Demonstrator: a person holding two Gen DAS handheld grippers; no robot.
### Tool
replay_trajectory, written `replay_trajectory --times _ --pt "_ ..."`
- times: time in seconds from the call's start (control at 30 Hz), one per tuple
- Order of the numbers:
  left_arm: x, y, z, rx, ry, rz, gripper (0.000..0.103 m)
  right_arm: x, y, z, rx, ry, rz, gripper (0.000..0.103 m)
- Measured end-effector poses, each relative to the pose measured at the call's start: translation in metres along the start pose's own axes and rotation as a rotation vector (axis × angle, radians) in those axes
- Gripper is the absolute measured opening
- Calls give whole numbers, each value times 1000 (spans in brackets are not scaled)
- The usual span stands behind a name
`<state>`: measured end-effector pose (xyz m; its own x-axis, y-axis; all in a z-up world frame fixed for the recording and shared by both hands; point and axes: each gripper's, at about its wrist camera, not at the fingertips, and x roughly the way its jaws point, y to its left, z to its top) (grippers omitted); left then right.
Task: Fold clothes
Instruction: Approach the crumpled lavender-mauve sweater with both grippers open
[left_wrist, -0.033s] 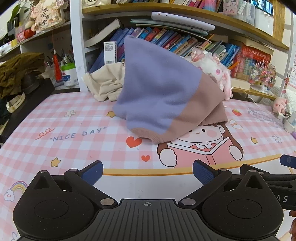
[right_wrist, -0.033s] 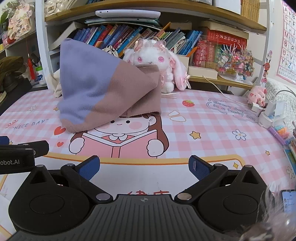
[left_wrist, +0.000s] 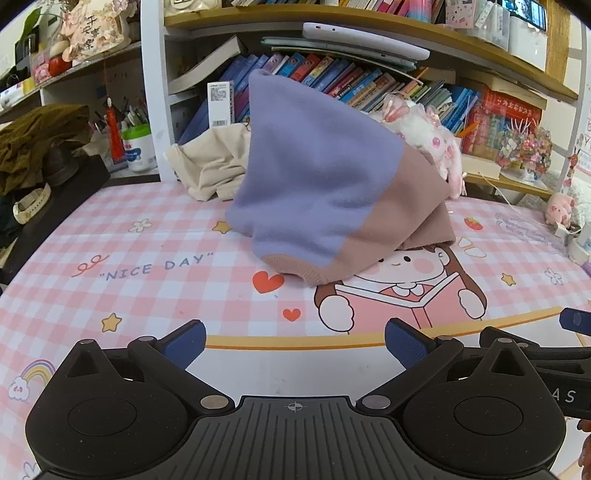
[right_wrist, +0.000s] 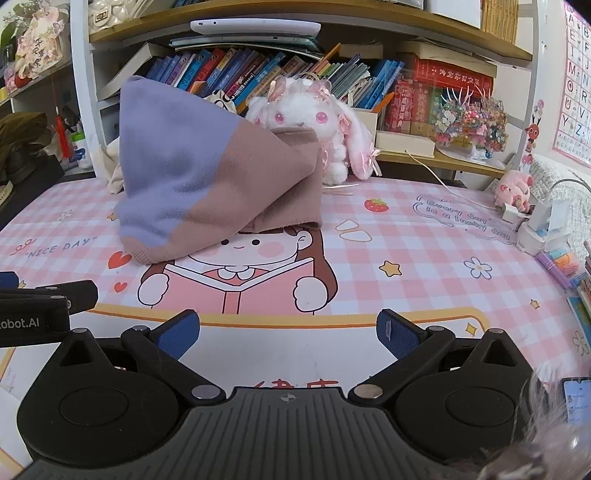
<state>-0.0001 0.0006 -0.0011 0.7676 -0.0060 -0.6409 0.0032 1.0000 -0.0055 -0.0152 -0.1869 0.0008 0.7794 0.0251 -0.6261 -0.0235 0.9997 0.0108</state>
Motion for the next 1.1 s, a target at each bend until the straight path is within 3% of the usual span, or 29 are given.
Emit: replay_trajectory --times 1.1 --pt "6 7 -9 -15 48 24 103 2 3 1 3 36 17 103"
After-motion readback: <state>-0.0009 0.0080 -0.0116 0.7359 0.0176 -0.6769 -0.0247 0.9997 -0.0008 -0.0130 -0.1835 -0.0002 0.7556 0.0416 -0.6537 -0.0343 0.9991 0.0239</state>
